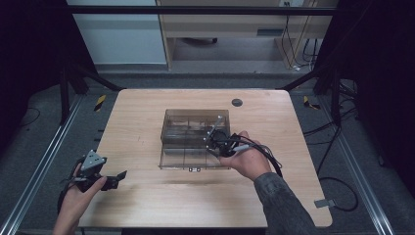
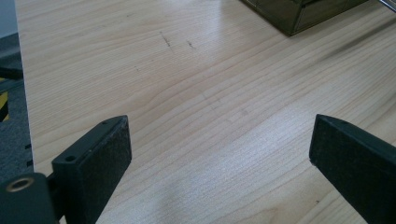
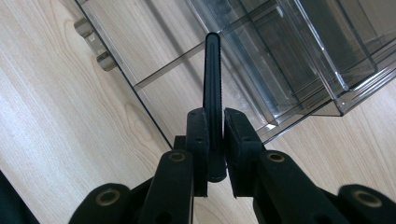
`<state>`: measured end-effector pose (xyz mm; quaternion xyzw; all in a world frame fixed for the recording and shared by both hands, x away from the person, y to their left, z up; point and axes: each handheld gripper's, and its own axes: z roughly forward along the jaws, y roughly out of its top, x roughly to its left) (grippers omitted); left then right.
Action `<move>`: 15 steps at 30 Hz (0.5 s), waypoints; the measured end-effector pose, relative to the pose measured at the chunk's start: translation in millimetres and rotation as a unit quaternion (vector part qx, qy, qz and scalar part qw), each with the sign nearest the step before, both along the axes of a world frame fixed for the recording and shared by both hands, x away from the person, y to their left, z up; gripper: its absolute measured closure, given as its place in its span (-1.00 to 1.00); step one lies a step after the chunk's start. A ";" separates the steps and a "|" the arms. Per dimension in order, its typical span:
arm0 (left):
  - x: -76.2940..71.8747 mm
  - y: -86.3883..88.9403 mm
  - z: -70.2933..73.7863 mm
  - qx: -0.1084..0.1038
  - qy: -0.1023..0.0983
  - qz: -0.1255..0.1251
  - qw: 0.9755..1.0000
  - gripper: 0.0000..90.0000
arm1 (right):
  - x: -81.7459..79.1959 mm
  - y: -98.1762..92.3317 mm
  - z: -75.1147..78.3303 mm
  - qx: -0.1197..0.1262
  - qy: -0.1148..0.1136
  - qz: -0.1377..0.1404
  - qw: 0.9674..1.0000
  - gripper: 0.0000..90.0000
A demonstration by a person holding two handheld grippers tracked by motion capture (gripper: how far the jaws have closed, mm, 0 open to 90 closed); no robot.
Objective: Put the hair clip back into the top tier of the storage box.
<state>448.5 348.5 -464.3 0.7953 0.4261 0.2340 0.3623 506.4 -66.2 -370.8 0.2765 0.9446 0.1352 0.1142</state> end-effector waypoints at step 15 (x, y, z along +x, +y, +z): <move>0.1 0.3 -0.3 0.000 0.001 0.000 1.000 -0.87 | 2.9 2.0 -5.5 -0.004 0.006 -0.003 1.000 0.79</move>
